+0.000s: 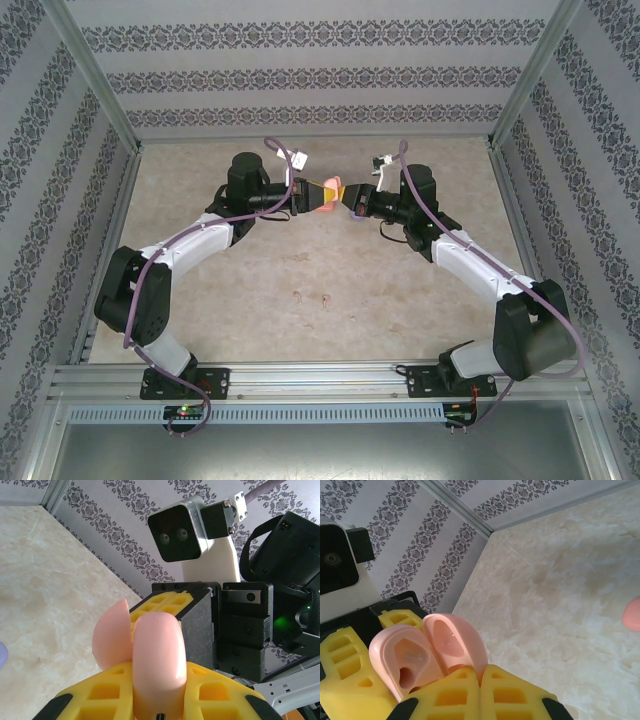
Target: Insert the wireless bluetooth earbuds into the charging case
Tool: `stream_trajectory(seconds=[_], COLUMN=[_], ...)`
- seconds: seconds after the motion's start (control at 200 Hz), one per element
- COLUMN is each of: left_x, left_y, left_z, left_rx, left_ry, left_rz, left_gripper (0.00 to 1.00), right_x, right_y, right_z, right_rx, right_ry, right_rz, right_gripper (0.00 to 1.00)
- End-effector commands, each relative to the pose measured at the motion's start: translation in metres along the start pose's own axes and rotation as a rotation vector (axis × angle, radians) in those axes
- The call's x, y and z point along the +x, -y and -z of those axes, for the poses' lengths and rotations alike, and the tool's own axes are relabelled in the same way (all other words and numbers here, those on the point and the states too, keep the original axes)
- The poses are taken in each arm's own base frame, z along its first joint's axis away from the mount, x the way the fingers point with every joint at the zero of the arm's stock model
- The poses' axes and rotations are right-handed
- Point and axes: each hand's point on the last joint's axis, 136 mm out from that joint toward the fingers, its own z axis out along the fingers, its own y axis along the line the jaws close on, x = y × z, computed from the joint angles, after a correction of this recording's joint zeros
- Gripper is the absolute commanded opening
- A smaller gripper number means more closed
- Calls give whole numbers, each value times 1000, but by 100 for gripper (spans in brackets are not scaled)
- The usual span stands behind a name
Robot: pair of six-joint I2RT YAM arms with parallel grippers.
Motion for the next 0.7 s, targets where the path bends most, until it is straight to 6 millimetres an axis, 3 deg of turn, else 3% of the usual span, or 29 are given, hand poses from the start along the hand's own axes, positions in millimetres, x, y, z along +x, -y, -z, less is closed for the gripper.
stream_trajectory(seconds=[0.0, 0.23, 0.44, 0.694], left_x=[-7, -15, -19, -5], left_y=[16, 7, 3, -3], left_z=[-9, -5, 8, 23], left_rx=[46, -36, -105, -134], left_ry=[6, 35, -6, -206], left_rz=[-39, -63, -120, -176], left_gripper=[27, 59, 70, 77], right_x=[-19, -12, -10, -7], right_y=[-13, 10, 21, 32], right_z=[7, 12, 17, 19], right_rx=[4, 132, 205, 290], right_ry=[62, 34, -4, -126], right_rz=[59, 77, 135, 290], right_gripper=[0, 0, 0, 0])
